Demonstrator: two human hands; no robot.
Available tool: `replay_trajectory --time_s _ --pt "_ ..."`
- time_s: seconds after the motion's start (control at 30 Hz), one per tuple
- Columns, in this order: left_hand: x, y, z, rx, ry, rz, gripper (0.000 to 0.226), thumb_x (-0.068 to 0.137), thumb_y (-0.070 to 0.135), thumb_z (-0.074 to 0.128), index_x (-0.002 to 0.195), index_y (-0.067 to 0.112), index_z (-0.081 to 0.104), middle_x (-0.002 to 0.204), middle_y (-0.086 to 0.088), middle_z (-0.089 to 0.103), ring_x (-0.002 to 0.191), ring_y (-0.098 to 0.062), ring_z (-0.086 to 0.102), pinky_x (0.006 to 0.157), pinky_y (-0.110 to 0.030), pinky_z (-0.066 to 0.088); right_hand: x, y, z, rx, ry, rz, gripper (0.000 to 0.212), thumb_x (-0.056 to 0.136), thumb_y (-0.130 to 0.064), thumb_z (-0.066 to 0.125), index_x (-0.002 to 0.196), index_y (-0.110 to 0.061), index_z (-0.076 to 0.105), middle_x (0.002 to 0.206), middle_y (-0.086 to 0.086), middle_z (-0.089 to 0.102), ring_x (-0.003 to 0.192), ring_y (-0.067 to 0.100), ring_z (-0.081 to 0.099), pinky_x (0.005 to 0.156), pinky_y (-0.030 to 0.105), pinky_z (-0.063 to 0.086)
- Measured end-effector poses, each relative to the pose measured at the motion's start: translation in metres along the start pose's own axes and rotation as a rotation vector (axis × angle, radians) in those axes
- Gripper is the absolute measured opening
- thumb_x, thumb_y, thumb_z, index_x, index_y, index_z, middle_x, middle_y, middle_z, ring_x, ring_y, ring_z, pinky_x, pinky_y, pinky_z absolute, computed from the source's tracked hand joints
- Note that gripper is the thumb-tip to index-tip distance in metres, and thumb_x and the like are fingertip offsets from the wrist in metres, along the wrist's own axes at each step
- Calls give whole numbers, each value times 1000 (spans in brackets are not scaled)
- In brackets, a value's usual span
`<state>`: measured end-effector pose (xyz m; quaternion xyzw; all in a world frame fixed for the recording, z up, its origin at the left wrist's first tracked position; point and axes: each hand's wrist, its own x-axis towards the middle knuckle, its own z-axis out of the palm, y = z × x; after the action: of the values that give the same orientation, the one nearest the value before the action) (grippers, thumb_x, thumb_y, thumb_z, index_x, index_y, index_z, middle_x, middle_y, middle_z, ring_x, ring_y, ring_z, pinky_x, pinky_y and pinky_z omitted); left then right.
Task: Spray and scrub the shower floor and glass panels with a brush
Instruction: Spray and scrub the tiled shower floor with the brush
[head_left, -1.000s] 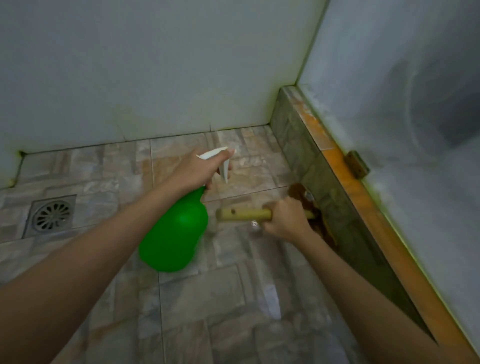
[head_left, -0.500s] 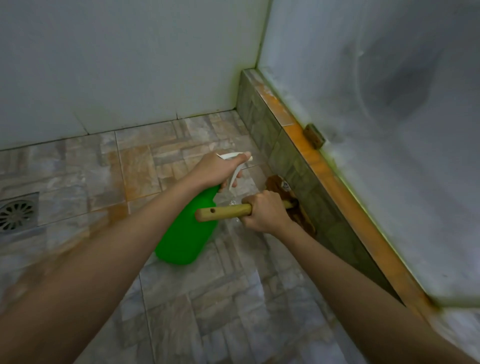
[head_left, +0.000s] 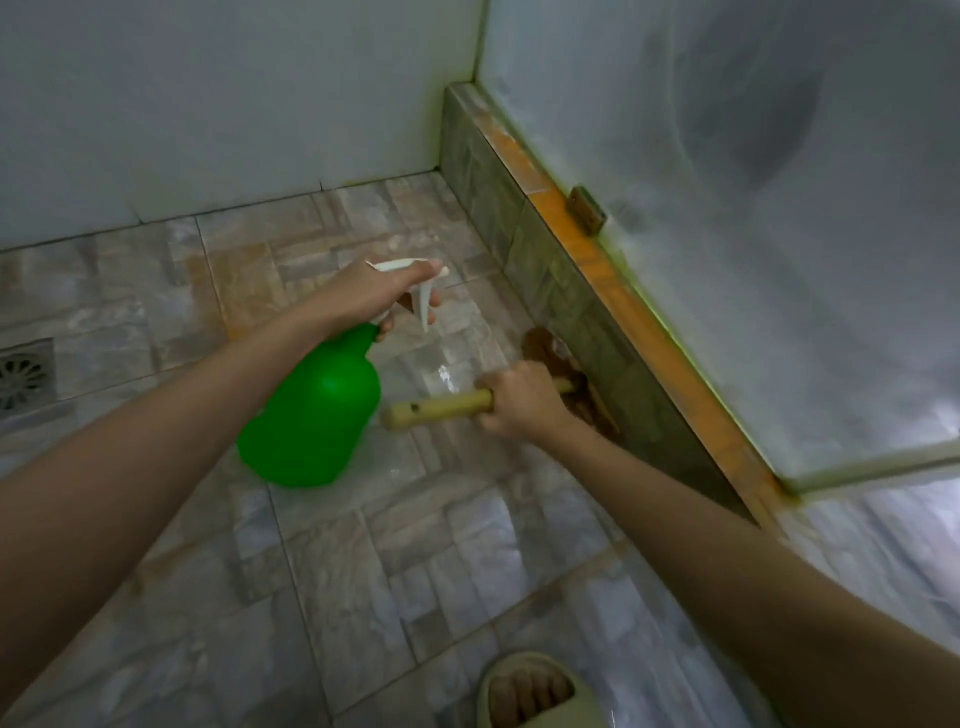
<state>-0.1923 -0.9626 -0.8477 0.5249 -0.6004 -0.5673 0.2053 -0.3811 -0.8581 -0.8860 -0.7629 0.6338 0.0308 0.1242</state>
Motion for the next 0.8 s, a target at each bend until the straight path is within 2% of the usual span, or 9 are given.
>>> replay_trajectory --time_s 0.13,0.2,0.3,0.43,0.53,0.6,0.67,0.73,0.8 --pt "-22 -9 3 8 33 -8 37 96 52 54 118 26 68 99 3 78 47 -18 53 41 -20 41 21 4 -13 71 8 49 32 78 -43 51 81 -19 71 80 7 70 78 30 66 66 30 46" --pt "-33 -21 0 14 -7 -39 49 85 67 57 113 30 70 99 4 78 61 -28 58 45 -24 42 -29 11 3 -59 -81 -34 31 74 -43 51 84 -20 70 79 6 69 77 28 66 66 31 47" --pt "-46 -35 -2 -12 -67 -66 63 71 77 62 112 30 70 102 0 78 68 -33 54 43 -23 41 -87 7 30 -91 20 -89 36 54 -48 39 51 -18 58 43 3 55 38 24 57 42 22 31" --pt "-51 -40 8 -25 -74 -69 59 69 74 61 110 31 71 102 -1 78 57 -26 50 40 -21 40 -34 8 21 -28 205 -105 34 57 -45 42 50 -16 58 44 4 56 39 28 56 44 24 33" --pt "-56 -44 14 -19 -86 -75 55 71 76 63 103 34 74 102 0 78 49 -24 50 39 -22 41 -69 16 30 -84 17 -133 32 57 -46 49 56 -16 61 50 4 60 46 28 59 46 24 36" --pt "-65 -44 16 -25 -131 -56 62 58 86 66 100 41 77 103 2 78 66 -42 60 39 -23 42 -121 20 54 -150 -95 -135 30 53 -47 60 56 -18 60 49 2 59 42 24 58 46 20 32" --pt "-69 -43 18 -54 -143 -53 69 56 88 66 102 38 77 101 1 78 83 -55 60 38 -23 42 -126 19 58 -116 -2 -118 31 50 -49 57 47 -19 53 39 -1 50 30 18 49 43 11 17" --pt "-72 -37 22 -57 -136 -72 74 60 83 67 107 26 75 98 -1 79 80 -56 57 38 -24 42 -91 14 51 -116 173 -158 32 49 -49 52 43 -18 50 36 -1 47 27 19 46 50 10 3" --pt "-73 -37 28 -24 -143 -79 81 61 82 65 111 18 74 97 0 79 83 -60 59 40 -25 44 -66 14 41 -127 270 -183 29 48 -45 52 42 -17 50 36 -1 48 28 22 47 49 10 7"
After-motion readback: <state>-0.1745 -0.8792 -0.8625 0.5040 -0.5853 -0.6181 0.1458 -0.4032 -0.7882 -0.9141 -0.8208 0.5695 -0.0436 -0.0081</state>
